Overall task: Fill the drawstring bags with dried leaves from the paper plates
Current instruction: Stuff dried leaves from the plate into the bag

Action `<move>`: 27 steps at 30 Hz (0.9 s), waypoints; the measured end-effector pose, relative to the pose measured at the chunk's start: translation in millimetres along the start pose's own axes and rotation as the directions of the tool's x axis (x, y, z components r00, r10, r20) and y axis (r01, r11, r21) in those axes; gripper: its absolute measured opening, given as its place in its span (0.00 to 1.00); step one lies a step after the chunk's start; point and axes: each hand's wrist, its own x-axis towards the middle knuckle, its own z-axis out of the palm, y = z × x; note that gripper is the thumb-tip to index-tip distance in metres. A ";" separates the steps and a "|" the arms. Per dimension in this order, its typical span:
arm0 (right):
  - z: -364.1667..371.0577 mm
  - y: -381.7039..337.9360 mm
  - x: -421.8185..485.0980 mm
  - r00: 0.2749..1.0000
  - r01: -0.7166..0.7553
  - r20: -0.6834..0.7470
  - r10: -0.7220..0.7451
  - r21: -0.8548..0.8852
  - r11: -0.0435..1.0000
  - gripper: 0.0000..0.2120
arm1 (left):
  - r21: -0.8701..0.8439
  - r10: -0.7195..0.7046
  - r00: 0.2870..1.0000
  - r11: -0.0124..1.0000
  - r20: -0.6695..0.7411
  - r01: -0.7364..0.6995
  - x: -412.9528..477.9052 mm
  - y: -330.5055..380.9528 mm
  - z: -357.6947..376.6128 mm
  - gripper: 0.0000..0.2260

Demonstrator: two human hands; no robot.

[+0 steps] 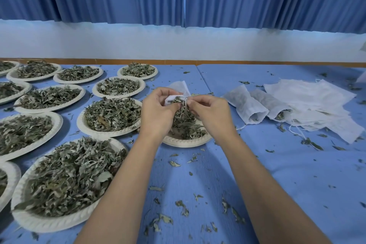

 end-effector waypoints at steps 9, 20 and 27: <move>9.7 -1.2 -9.6 0.982 0.187 0.043 -0.182 -0.197 0.963 0.06 | 0.072 0.014 0.983 0.997 -0.184 0.000 2.4 -12.4 2.3 0.13; 9.0 0.1 -6.2 0.994 0.036 0.105 -0.030 -0.058 0.998 0.07 | 0.393 0.149 0.957 0.918 -0.251 -0.040 4.9 -14.1 2.4 0.10; 7.5 8.4 1.9 0.990 -0.136 -0.006 0.138 0.138 0.981 0.09 | 0.089 -0.161 0.974 0.985 0.160 0.148 8.9 2.2 -12.7 0.17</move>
